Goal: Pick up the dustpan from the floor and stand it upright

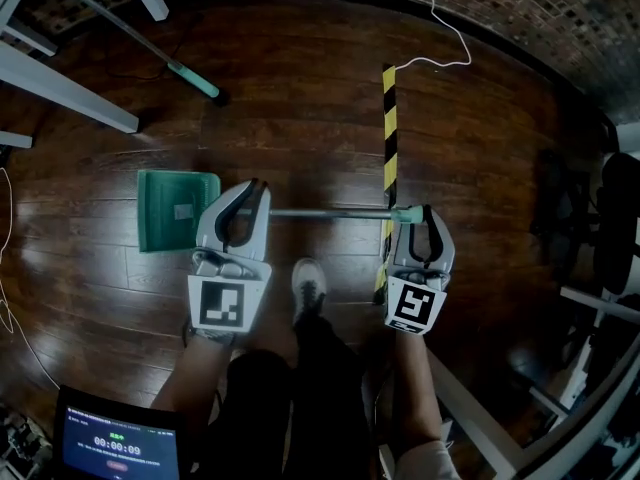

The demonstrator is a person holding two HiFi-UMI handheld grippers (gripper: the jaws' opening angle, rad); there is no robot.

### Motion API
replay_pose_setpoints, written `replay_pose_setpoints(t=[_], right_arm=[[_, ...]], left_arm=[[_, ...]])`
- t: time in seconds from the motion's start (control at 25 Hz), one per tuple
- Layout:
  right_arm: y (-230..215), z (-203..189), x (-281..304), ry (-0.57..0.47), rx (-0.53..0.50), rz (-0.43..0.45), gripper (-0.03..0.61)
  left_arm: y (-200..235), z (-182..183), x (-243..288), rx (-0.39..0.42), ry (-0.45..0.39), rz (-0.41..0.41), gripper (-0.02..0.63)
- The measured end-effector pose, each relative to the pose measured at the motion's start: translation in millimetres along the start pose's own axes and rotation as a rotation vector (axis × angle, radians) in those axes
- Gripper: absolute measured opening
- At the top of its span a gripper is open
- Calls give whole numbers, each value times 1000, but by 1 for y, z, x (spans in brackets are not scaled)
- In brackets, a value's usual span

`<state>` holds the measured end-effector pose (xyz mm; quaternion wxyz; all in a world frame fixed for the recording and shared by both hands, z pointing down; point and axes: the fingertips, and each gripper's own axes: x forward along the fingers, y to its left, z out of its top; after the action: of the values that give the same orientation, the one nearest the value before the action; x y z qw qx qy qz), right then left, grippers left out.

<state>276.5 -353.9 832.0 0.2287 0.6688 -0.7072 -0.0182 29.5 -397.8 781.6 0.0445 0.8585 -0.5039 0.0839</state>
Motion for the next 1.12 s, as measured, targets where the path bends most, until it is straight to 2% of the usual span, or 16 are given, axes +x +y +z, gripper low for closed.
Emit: replay_pose_setpoints(t=[0.2, 0.4, 0.64, 0.8, 0.96, 1.12], right_arm=[[-2, 57, -24, -7, -82, 13, 130], [-2, 106, -45, 31, -140, 48, 144], [-20, 143, -66, 91, -202, 17, 155], [-29, 152, -77, 128, -251, 18, 161], [-17, 165, -74, 179, -293, 82, 181], [3, 177, -71, 222, -249, 191, 248]], left_arm=[[8, 47, -20, -26, 20, 25, 29], [5, 100, -39, -23, 44, 27, 29], [11, 154, -55, -53, 55, 37, 26], [9, 172, -66, -47, 69, 39, 26], [17, 182, -72, -58, 102, 49, 25], [34, 218, -85, -80, 113, 100, 21]])
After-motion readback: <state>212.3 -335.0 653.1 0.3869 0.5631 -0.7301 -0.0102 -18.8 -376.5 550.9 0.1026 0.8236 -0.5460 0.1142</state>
